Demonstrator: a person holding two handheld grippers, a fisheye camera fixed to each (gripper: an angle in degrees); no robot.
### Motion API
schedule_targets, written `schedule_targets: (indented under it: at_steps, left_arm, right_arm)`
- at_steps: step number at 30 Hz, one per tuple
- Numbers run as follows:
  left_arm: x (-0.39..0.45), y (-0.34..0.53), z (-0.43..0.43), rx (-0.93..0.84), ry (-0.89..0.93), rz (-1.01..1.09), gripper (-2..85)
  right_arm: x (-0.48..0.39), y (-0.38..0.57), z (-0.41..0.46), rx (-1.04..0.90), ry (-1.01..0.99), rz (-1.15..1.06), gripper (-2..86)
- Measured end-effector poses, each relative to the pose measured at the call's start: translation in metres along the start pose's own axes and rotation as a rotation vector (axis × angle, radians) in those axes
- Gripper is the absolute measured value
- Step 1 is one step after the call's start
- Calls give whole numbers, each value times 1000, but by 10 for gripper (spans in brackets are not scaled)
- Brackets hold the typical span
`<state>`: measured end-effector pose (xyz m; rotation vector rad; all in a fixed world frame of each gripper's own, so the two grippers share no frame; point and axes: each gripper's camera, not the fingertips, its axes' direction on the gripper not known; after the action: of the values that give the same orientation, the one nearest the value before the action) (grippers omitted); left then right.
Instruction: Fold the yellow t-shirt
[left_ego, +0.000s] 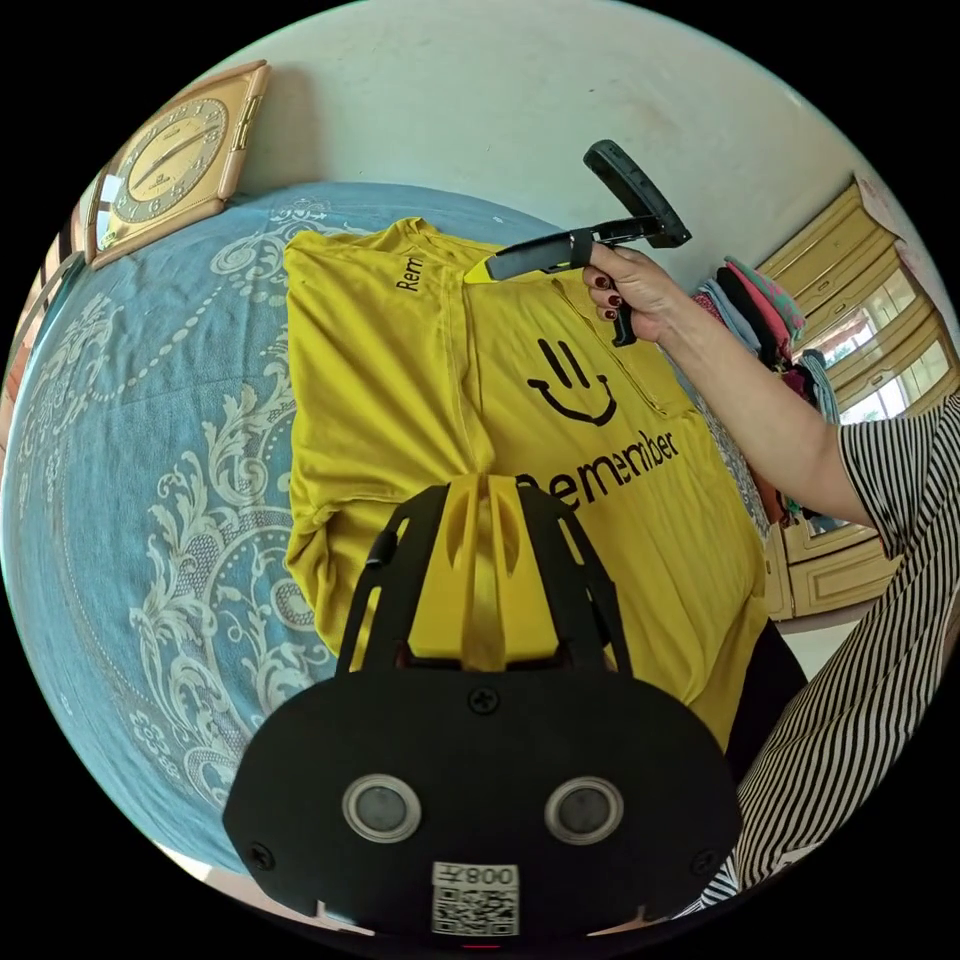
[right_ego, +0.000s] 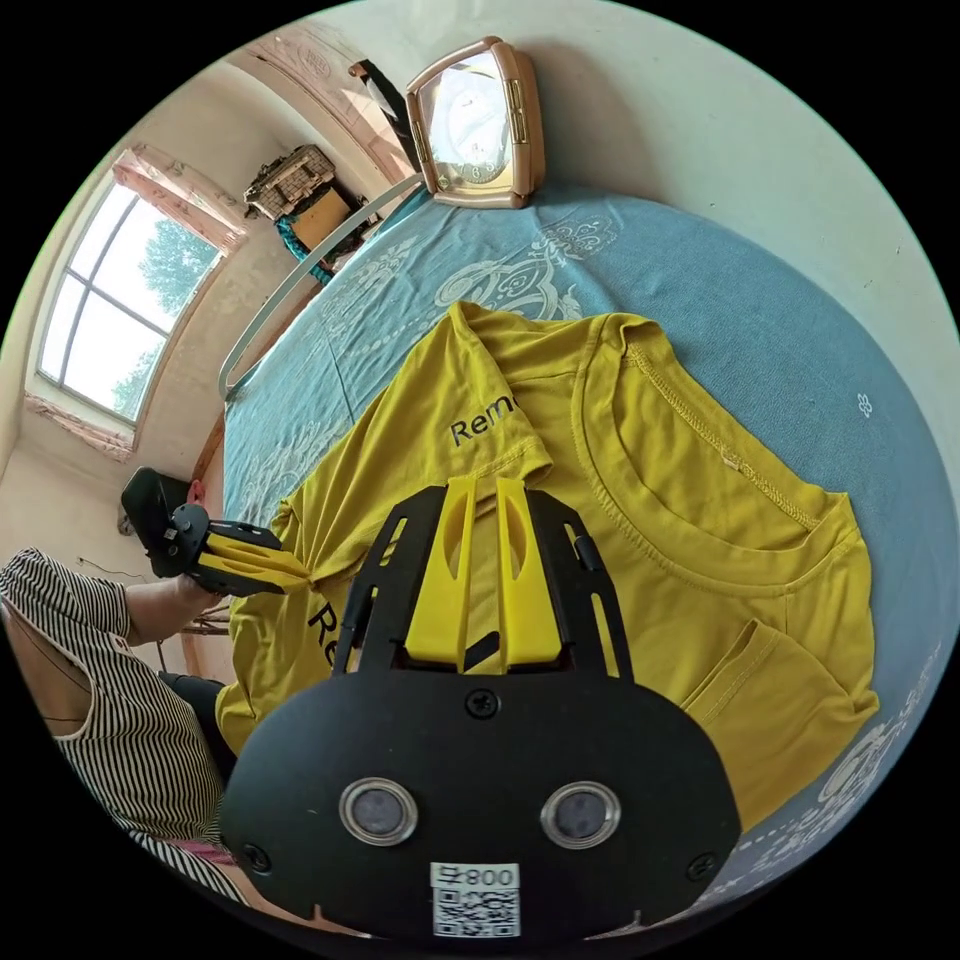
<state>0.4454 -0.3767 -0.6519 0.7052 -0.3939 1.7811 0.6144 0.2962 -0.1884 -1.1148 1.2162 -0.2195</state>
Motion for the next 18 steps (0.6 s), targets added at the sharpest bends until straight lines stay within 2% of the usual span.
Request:
schedule_targets:
  at_steps: [6,7,10,12,14,16,18]
  left_arm:
    - [-2,-5,-6,97,5,-22,22]
    - [-6,-7,-1,92,2,-38,20]
    - [-16,-12,31,-19,-24,-89,13]
    - [-15,-10,25,31,9,-96,9]
    - [-8,-7,20,63,-44,-94,6]
    - [-9,-9,36,-3,-45,-102,4]
    - [-11,-8,36,19,-12,-109,4]
  right_arm:
    - [1,-5,15,4,81,43,9]
    - [5,-5,22,-7,104,63,6]
    - [14,1,23,11,10,103,2]
    - [4,10,12,69,8,95,1]
    - [-16,24,4,117,78,71,1]
    - [-23,30,15,73,107,64,1]
    - [-24,39,25,31,89,91,1]
